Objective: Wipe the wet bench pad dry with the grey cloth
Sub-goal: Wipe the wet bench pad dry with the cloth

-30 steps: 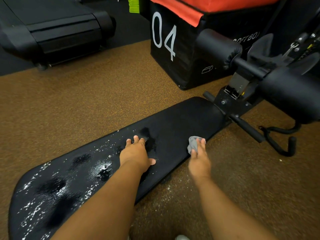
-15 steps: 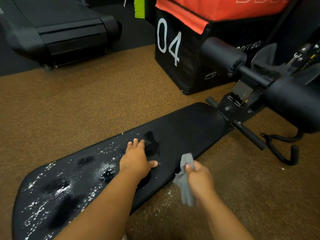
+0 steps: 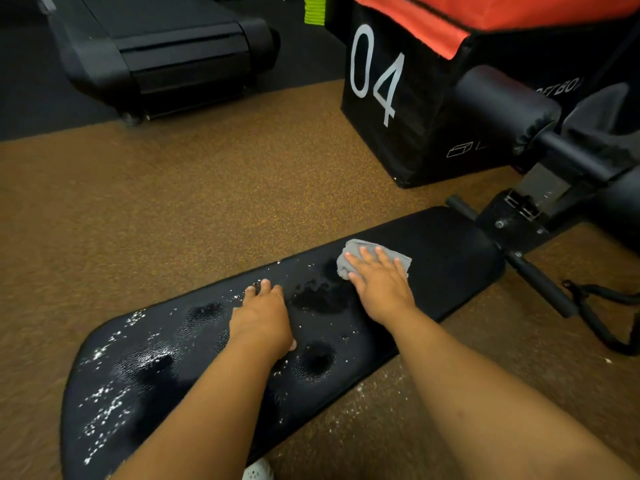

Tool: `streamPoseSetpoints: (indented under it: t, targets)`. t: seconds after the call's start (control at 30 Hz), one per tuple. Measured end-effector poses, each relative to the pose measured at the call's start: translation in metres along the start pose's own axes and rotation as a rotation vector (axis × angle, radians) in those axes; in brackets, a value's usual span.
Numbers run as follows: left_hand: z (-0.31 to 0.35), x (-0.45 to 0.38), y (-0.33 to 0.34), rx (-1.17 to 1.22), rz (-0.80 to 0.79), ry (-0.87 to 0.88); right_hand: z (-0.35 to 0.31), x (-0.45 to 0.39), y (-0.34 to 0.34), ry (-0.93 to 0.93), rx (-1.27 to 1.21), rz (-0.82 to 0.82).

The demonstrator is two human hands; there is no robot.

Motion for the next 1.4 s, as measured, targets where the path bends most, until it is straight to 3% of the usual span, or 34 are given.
streamPoseSetpoints:
  t: [0.17,0.3,0.4,0.5,0.6,0.8,1.0,1.07,1.2,1.3,1.4]
  targets:
    - [-0.003,0.0,0.008,0.033,0.039,0.011,-0.023,-0.042,0.002,0.164,0.031,0.09]
    - [-0.002,-0.002,0.01,0.047,0.039,0.007,-0.077,-0.039,0.013,-0.183,-0.151,0.007]
    - [-0.004,-0.001,0.01,0.062,0.036,0.013,-0.072,-0.027,0.009,-0.29,-0.31,0.043]
    - [-0.005,-0.003,0.01,0.047,0.026,0.023,-0.045,-0.035,0.0,-0.151,-0.229,0.143]
    - [-0.002,-0.003,0.008,0.032,0.019,0.013,-0.055,-0.051,-0.003,0.018,-0.143,0.143]
    - [-0.002,-0.003,0.008,0.023,0.021,0.009,-0.089,-0.043,0.011,-0.251,-0.328,-0.077]
    - [-0.001,-0.004,0.006,0.013,0.012,0.004,-0.077,-0.055,0.002,0.013,-0.057,0.102]
    - [0.0,-0.004,0.006,0.001,0.01,0.002,-0.104,-0.049,0.005,-0.08,-0.052,0.068]
    - [-0.002,-0.003,0.006,0.014,0.01,0.017,-0.096,-0.033,0.024,-0.308,-0.373,-0.105]
    - [-0.003,-0.003,0.006,0.024,0.014,0.016,-0.055,-0.043,0.02,-0.212,-0.33,-0.042]
    - [-0.001,-0.004,0.006,0.017,0.004,0.008,-0.059,-0.046,0.014,-0.049,-0.158,0.087]
Point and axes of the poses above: each hand's wrist, its own x-axis away from the middle knuckle, its own y-axis out of the palm, z = x × y, the point moved 2 cm from there along -x, towards the middle knuckle, and after that the axes turned 3 degrees about z, right-handed, at the moved point
